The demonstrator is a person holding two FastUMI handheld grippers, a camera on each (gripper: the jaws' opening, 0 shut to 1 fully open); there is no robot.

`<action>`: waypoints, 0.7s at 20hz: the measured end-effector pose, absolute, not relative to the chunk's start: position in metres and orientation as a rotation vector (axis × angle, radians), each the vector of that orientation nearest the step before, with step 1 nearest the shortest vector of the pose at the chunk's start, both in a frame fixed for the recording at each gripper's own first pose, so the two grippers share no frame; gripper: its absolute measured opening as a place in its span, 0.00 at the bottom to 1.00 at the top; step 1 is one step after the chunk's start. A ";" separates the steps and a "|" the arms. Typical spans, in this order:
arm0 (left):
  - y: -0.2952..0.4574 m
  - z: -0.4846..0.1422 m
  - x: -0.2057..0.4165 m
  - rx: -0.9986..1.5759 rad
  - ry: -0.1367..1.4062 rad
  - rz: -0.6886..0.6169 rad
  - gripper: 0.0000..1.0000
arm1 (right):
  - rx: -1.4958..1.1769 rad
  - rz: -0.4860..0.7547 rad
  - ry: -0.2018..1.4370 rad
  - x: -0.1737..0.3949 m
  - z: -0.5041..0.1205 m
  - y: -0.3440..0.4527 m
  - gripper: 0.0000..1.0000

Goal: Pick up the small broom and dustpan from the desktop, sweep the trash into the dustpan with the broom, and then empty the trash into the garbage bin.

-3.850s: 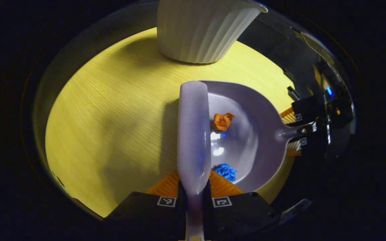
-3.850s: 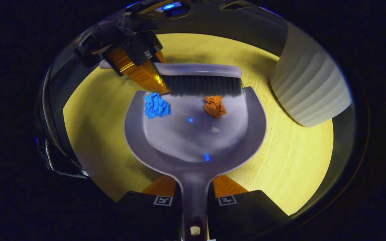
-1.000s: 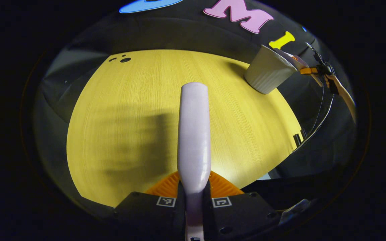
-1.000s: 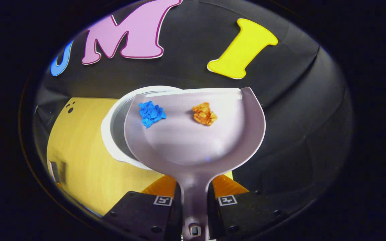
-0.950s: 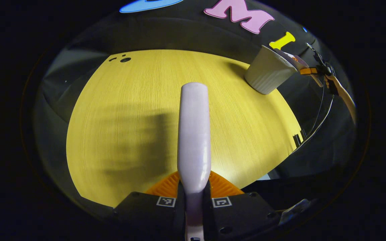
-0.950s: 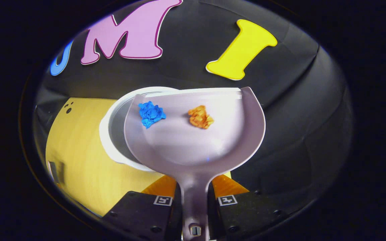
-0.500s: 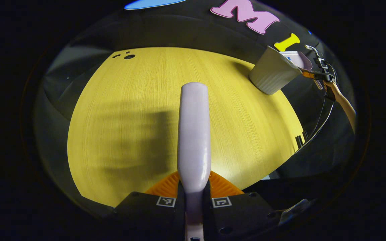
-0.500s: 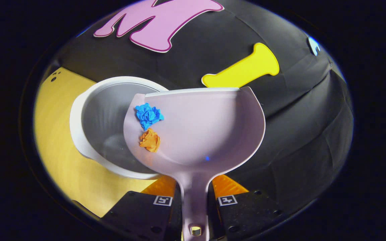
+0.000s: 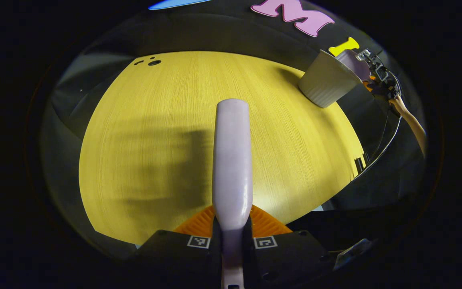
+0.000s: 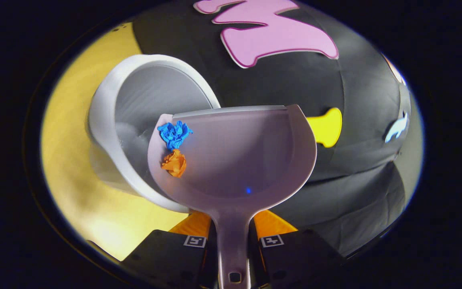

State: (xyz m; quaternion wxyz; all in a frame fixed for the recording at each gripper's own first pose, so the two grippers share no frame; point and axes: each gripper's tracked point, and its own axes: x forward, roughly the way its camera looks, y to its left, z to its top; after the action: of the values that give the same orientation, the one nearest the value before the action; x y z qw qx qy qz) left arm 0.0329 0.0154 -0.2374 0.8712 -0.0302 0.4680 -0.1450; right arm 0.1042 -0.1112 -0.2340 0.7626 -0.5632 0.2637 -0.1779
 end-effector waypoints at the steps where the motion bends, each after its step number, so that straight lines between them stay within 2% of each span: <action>1: 0.015 -0.238 0.034 -0.062 0.979 -0.305 0.25 | -1.265 -0.379 0.562 0.101 -0.228 -0.111 0.34; 2: 0.016 -0.239 0.035 -0.062 0.979 -0.305 0.25 | -1.290 -0.372 0.552 0.098 -0.224 -0.111 0.39; 3: 0.016 -0.238 0.036 -0.062 0.979 -0.305 0.25 | -1.316 -0.366 0.549 0.096 -0.224 -0.110 0.30; 4: 0.015 -0.238 0.035 -0.063 0.978 -0.307 0.25 | -1.351 -0.358 0.551 0.096 -0.225 -0.112 0.34; 6: 0.015 -0.238 0.035 -0.062 0.977 -0.310 0.25 | -1.446 -0.333 0.543 0.099 -0.223 -0.112 0.34; 7: 0.015 -0.239 0.035 -0.061 0.977 -0.311 0.25 | -1.501 -0.320 0.535 0.100 -0.220 -0.114 0.39; 10: 0.015 -0.241 0.034 -0.066 0.979 -0.307 0.25 | -1.638 -0.289 0.510 0.098 -0.217 -0.128 0.29; 11: 0.015 -0.241 0.033 -0.069 0.979 -0.305 0.25 | -1.653 -0.287 0.508 0.099 -0.217 -0.128 0.34; 14: 0.016 -0.242 0.033 -0.076 0.975 -0.299 0.25 | -1.606 -0.292 0.540 0.099 -0.220 -0.124 0.34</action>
State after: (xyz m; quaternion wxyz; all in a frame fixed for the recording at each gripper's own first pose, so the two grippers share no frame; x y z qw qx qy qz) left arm 0.0328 0.0157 -0.2423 0.8720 -0.0366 0.4666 -0.1433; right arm 0.0986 -0.1236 -0.2198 0.6528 -0.7076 0.2378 -0.1286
